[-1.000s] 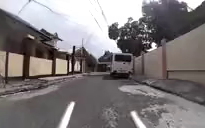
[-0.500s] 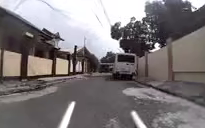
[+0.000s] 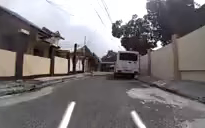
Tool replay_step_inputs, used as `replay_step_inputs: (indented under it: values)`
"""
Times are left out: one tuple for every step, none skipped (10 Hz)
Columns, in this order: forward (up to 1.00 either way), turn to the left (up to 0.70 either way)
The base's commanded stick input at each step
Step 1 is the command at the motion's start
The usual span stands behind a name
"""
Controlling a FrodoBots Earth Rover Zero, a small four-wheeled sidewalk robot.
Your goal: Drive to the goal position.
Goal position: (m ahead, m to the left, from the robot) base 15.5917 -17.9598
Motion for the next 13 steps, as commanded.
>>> replay_step_inputs:
  values:
    - [0.85, -0.11]
    - [0.85, 0.0]
    - [0.85, 0.0]
    - [0.85, 0.0]
    - [0.85, 0.0]
    - [0.85, 0.0]
    - [0.85, 0.0]
    - [0.85, 0.0]
    - [0.85, 0.0]
    - [0.85, 0.0]
    - [0.85, 0.0]
    - [0.85, 0.0]
    - [0.85, 0.0]
